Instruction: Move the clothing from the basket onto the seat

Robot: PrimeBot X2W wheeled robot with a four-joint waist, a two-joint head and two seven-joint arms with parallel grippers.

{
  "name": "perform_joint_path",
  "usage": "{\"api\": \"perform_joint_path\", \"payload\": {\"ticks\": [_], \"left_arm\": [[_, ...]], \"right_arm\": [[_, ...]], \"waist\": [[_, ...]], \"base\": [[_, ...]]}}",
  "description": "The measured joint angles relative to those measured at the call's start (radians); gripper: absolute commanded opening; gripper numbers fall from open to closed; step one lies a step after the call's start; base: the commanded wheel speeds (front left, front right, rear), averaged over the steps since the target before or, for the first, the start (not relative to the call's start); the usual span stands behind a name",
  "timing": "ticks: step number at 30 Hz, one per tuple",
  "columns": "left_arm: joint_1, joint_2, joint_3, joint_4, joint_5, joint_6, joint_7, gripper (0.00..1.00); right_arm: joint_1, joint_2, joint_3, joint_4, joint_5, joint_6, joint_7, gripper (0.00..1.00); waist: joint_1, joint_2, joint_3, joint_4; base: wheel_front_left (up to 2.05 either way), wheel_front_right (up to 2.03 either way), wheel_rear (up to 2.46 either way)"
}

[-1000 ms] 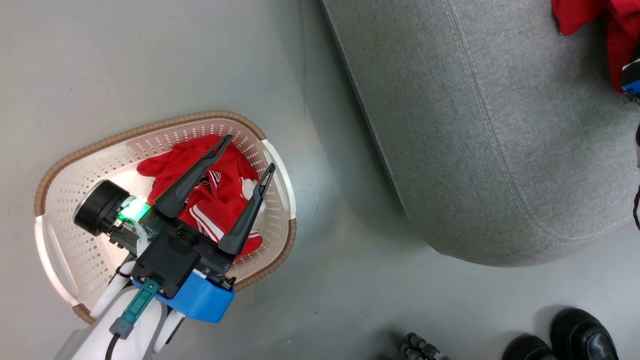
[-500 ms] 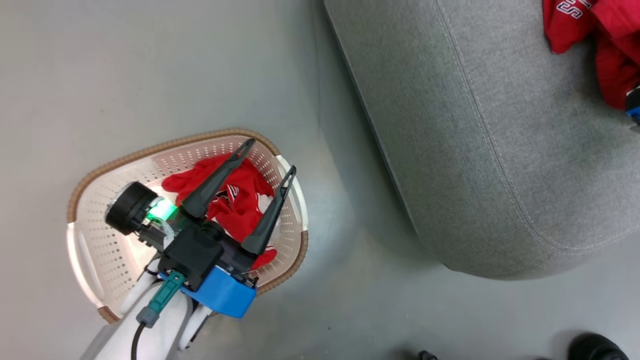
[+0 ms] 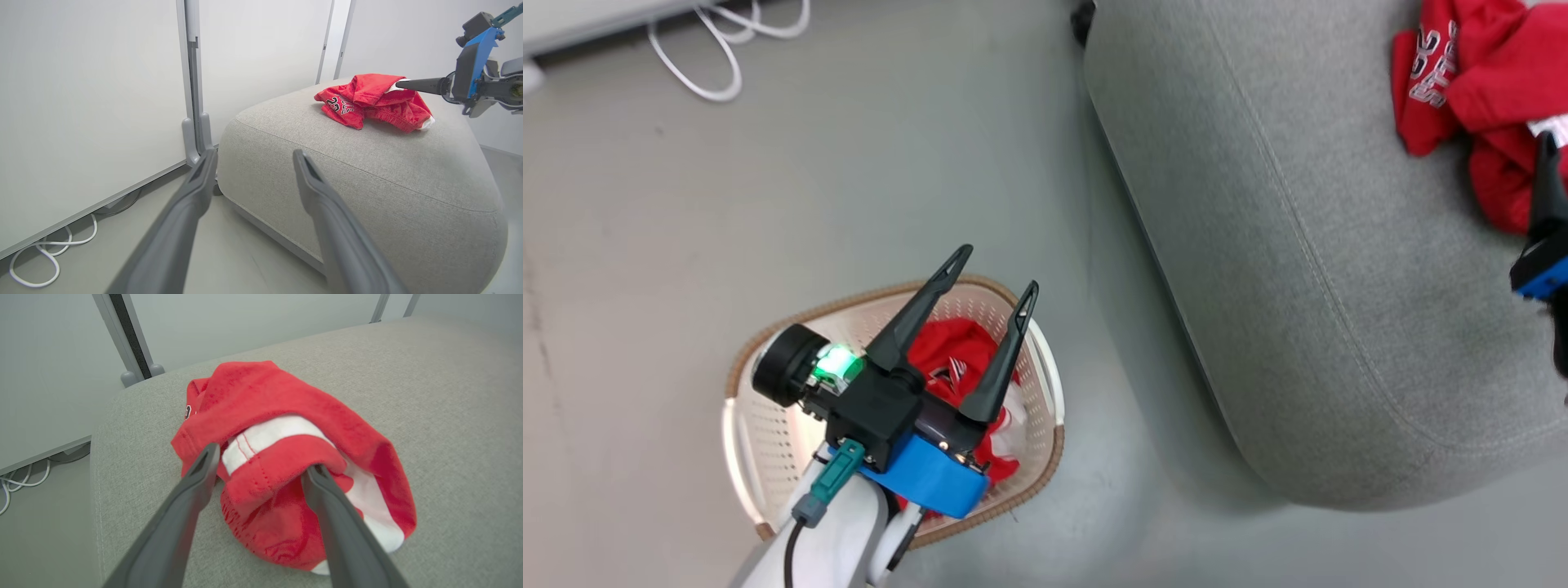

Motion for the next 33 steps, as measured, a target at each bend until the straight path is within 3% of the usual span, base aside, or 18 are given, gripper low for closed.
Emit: {"api": "perform_joint_path", "payload": {"ticks": [12,24,33], "left_arm": [[0.076,-0.079,0.050,0.043,-0.016,-0.001,0.000,1.00],[0.174,-0.130,0.189,0.077,-0.024,-0.001,0.000,1.00],[0.240,-0.151,0.286,0.109,-0.024,-0.001,0.000,1.00]], "right_arm": [[0.143,-0.007,-0.007,-0.068,-0.093,0.000,-0.001,1.00],[0.343,0.080,-0.023,-0.222,-0.112,0.000,-0.001,1.00],[0.506,0.141,-0.015,-0.425,-0.167,0.000,0.015,1.00]], "waist": [[-0.0001,0.0000,-0.158,0.058],[-0.0002,0.0000,-0.283,0.121],[-0.0001,0.0000,-0.364,0.177]], "base": [[0.00,0.00,0.00],[0.00,0.00,0.00],[0.00,0.00,0.00]]}}
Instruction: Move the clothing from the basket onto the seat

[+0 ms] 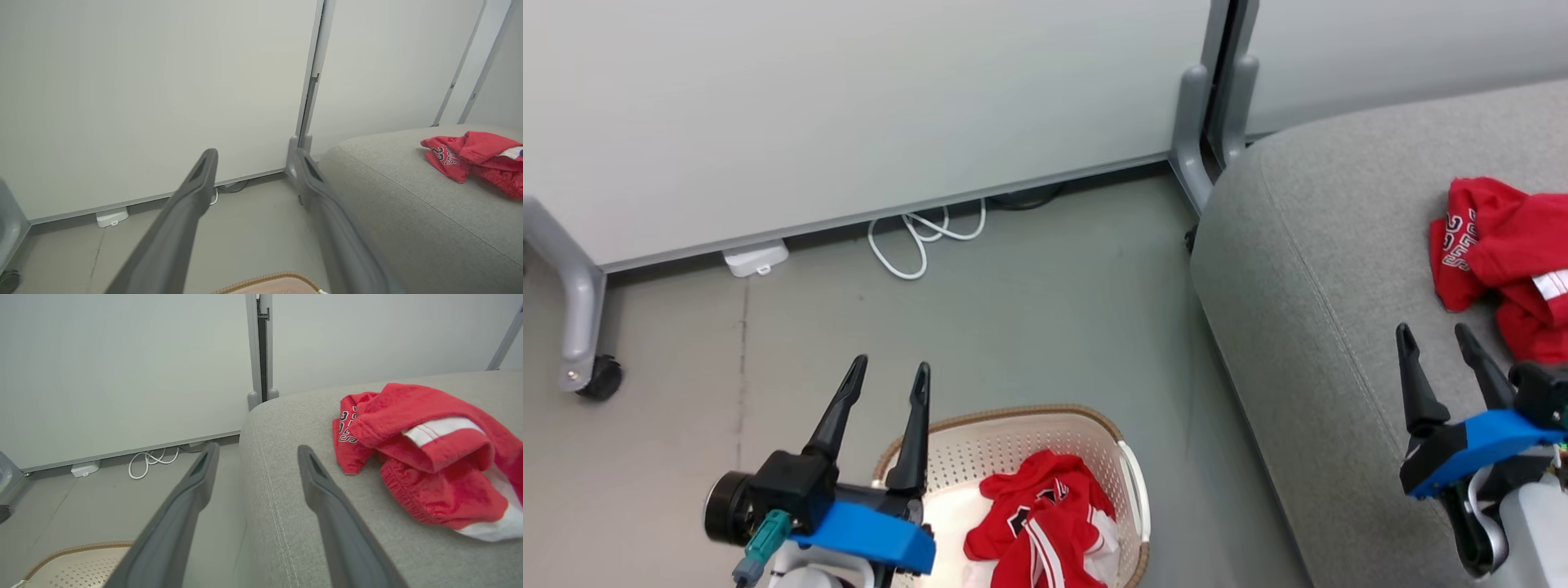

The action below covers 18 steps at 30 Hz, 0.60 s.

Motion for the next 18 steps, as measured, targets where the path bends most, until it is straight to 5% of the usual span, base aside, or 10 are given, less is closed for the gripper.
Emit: {"api": "perform_joint_path", "payload": {"ticks": [18], "left_arm": [[0.081,-0.016,0.140,0.120,0.016,0.000,0.000,1.00]], "right_arm": [[0.288,0.138,-0.011,-0.381,-0.128,0.000,0.132,1.00]], "waist": [[0.0001,0.0000,-0.111,0.091]], "base": [[0.00,0.00,0.00]]}}
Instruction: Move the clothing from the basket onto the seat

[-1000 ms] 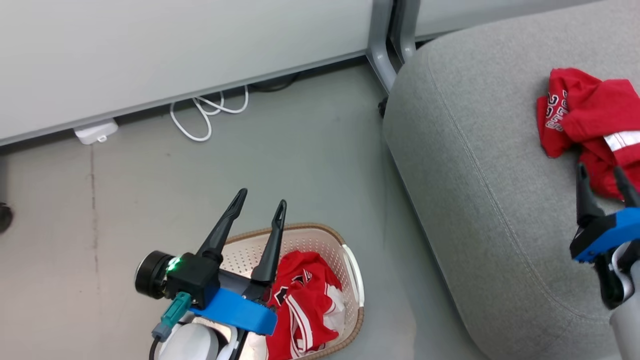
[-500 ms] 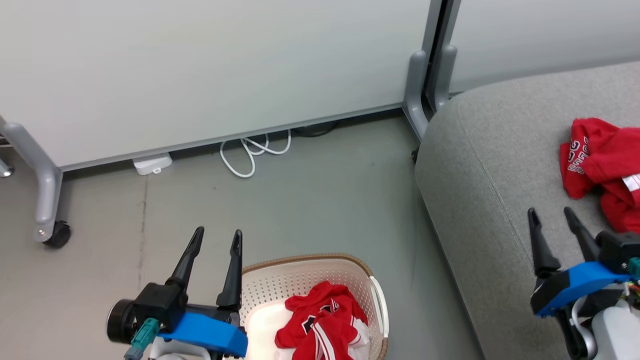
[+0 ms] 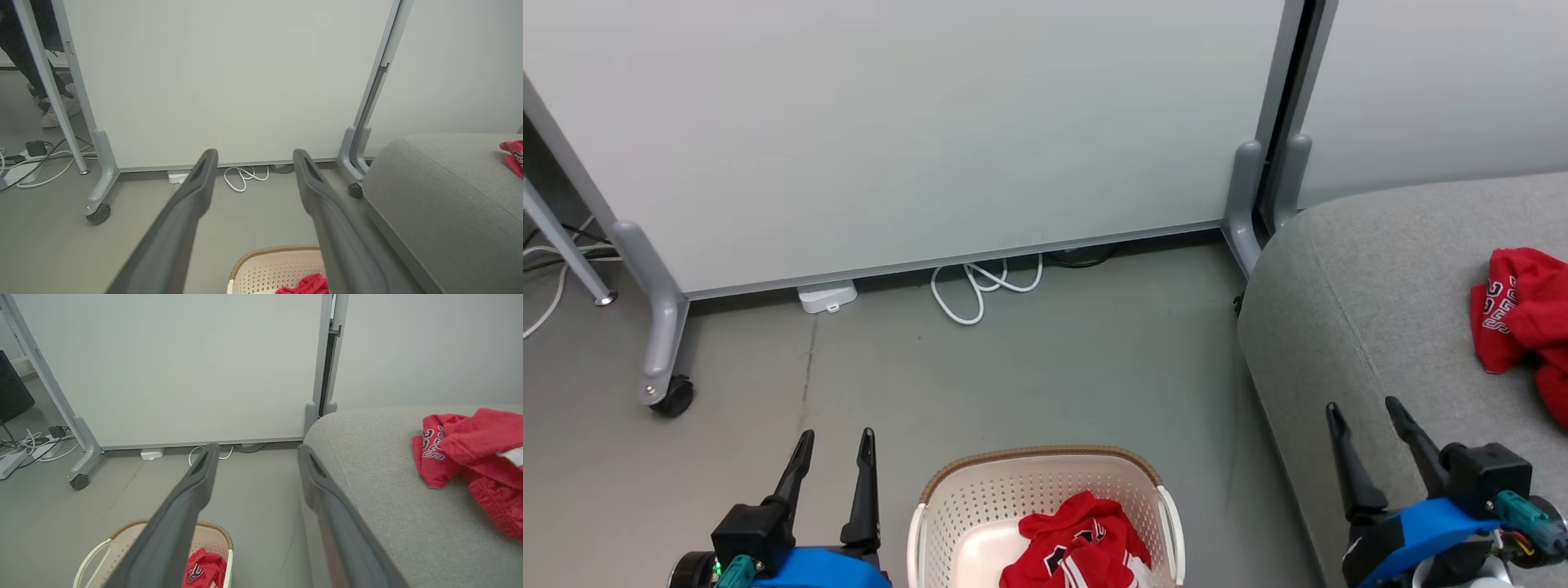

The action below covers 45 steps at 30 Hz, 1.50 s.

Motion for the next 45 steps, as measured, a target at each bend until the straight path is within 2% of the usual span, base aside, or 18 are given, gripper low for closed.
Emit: {"api": "perform_joint_path", "payload": {"ticks": [10,30,45], "left_arm": [[0.001,-0.002,0.035,0.056,0.002,0.000,0.000,1.00],[0.001,-0.003,0.044,0.062,0.008,0.000,0.000,1.00],[-0.014,-0.004,0.018,0.085,0.001,0.000,0.000,1.00]], "right_arm": [[0.042,0.036,0.029,-0.062,-0.010,0.000,0.021,1.00],[0.056,0.054,0.040,-0.067,-0.026,0.000,0.027,1.00],[0.029,0.058,0.084,-0.077,-0.025,0.000,0.030,1.00]], "waist": [[0.0001,0.0000,-0.014,0.023],[0.0001,0.0000,-0.014,0.017],[0.0001,0.0000,0.056,-0.048]], "base": [[0.00,0.00,0.00],[0.00,0.00,0.00],[0.00,0.00,0.00]]}}
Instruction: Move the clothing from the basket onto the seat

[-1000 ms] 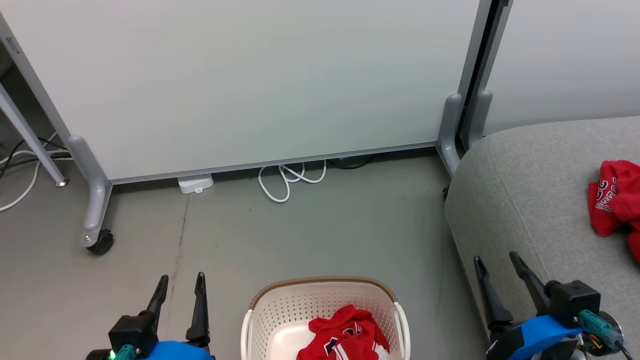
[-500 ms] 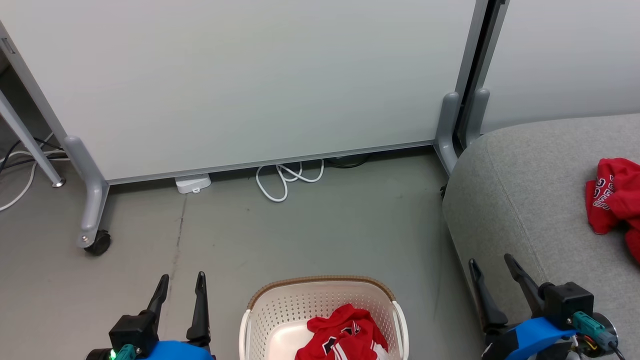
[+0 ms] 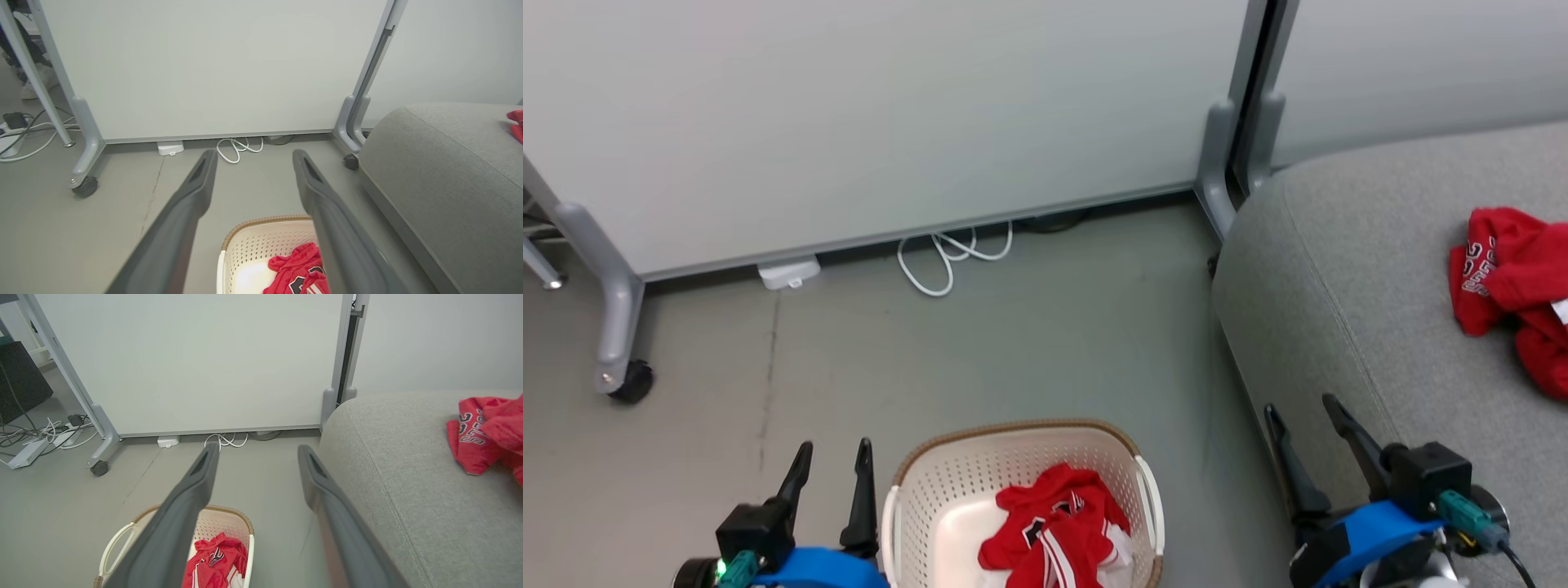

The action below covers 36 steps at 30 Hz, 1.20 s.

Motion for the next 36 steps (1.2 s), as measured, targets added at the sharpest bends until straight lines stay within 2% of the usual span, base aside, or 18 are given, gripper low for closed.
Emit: {"api": "perform_joint_path", "payload": {"ticks": [7,16,28,36], "left_arm": [[-0.073,0.002,-0.035,0.022,-0.006,0.000,-0.001,1.00],[-0.190,0.040,-0.089,0.071,-0.012,0.000,-0.001,1.00],[-0.382,0.115,-0.219,0.244,-0.039,0.000,-0.001,1.00],[-0.457,0.158,-0.313,0.340,-0.103,0.000,-0.001,1.00]], "right_arm": [[-0.058,0.001,0.029,-0.018,-0.004,0.000,-0.010,1.00],[-0.137,0.003,0.062,-0.022,0.000,0.000,-0.051,1.00],[-0.237,0.005,0.130,-0.020,0.045,0.000,-0.121,1.00],[-0.282,0.006,0.174,-0.014,0.091,0.000,-0.155,1.00]], "waist": [[0.0002,0.0000,0.107,-0.056],[0.0003,0.0000,0.271,-0.149],[0.0002,-0.0001,0.507,-0.257],[0.0002,0.0000,0.632,-0.324]], "base": [[0.00,0.00,0.00],[0.00,0.00,0.00],[0.00,0.00,0.00],[0.00,0.00,0.00]]}}
